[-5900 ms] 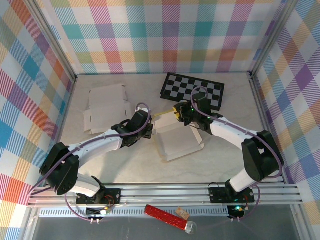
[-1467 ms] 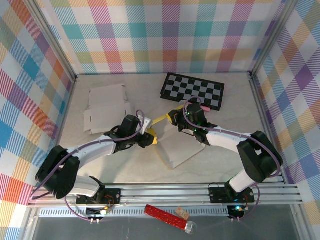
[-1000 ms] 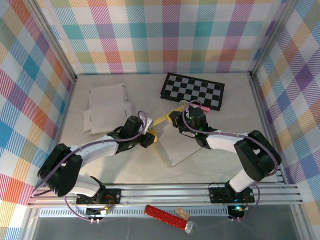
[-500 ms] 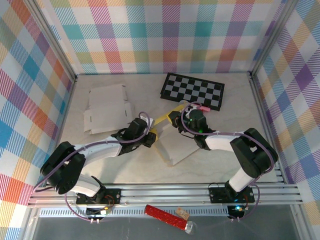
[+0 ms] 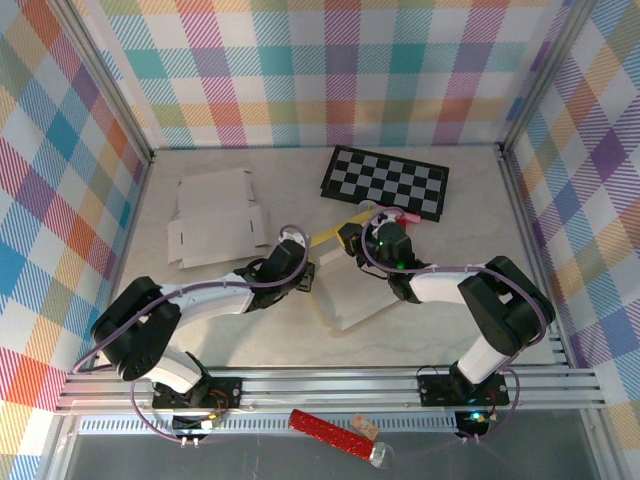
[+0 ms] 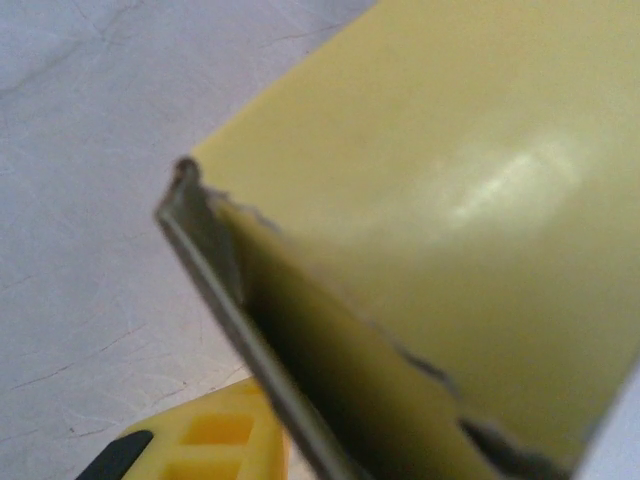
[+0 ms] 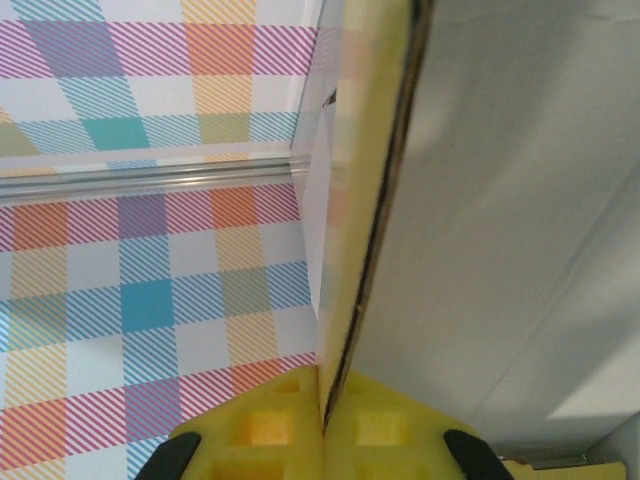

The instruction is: Fold the paper box

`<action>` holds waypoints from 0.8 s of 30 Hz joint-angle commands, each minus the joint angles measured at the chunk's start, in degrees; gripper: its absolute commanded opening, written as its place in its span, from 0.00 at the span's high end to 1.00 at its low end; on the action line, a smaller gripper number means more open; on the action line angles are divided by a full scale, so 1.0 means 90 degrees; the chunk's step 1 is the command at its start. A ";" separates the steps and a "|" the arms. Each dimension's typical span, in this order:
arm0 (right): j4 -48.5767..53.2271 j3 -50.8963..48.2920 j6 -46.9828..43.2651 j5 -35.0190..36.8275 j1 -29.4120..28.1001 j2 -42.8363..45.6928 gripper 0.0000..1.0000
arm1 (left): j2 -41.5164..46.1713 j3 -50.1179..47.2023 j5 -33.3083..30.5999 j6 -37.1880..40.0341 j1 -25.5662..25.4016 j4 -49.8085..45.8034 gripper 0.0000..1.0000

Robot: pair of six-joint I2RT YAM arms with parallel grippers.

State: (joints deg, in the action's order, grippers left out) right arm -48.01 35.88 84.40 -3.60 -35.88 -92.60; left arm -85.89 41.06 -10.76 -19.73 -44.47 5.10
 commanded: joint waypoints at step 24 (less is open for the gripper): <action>0.0345 -0.0035 0.0181 -0.0196 -0.0305 0.0009 1.00 | -0.0838 0.1230 -0.1906 -0.1055 -0.0674 -0.0739 1.00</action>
State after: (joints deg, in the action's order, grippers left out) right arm -48.60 35.88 85.08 -0.21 -36.07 -92.55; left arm -92.42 49.34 -25.67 -27.35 -49.60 -2.96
